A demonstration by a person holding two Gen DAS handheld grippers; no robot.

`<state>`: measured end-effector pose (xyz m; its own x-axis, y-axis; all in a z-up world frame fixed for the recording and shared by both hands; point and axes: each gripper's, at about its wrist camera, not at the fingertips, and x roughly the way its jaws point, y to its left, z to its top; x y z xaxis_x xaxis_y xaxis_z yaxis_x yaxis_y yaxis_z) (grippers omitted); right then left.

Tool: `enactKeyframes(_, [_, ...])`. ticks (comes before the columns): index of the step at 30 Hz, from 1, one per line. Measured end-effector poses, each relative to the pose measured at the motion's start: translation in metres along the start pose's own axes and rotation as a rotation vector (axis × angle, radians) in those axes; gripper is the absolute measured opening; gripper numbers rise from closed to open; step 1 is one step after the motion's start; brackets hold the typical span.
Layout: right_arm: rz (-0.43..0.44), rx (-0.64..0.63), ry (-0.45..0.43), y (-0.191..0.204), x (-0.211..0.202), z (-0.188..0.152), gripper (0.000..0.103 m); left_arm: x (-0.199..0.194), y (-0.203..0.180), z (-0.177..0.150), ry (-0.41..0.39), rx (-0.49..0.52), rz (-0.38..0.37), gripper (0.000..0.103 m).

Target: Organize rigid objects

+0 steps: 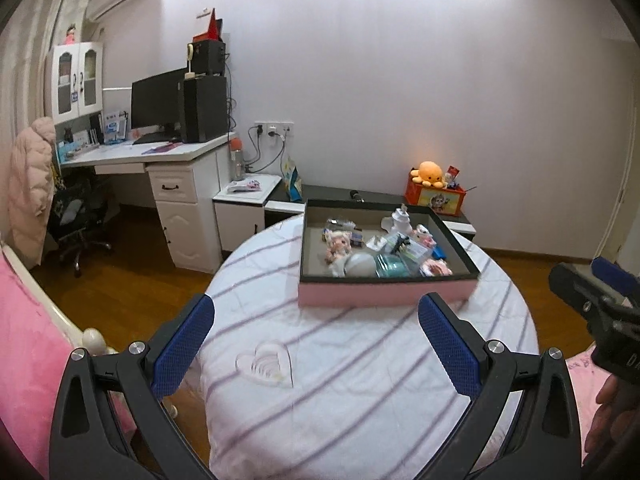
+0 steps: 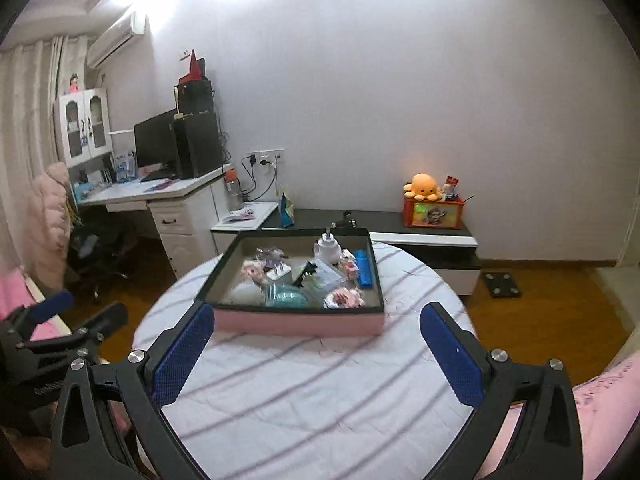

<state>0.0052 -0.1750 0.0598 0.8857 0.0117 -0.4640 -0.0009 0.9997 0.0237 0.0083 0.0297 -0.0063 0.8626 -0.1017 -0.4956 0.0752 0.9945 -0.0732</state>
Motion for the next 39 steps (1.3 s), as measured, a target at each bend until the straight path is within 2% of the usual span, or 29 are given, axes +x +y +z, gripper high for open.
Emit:
enactKeyframes(9, [0.009, -0.024, -0.003, 0.012, -0.047, -0.035, 0.103, -0.049, -0.004, -0.043, -0.009, -0.001, 0.019, 0.103])
enactKeyframes(16, [0.008, -0.026, -0.07, 0.017, -0.11, -0.054, 0.103, -0.109, -0.011, -0.062, -0.099, 0.007, 0.039, 0.103])
enactKeyframes(22, [0.002, 0.009, -0.108, 0.022, -0.151, -0.063, 0.103, -0.145, -0.015, -0.07, -0.135, 0.025, 0.052, 0.103])
enactKeyframes(31, [-0.001, 0.004, -0.141, 0.031, -0.171, -0.074, 0.103, -0.167, -0.002, -0.075, -0.155, -0.011, 0.089, 0.103])
enactKeyframes(39, [-0.006, 0.008, -0.141, 0.031, -0.171, -0.075, 0.103, -0.172, -0.001, -0.076, -0.156, -0.009, 0.079, 0.103])
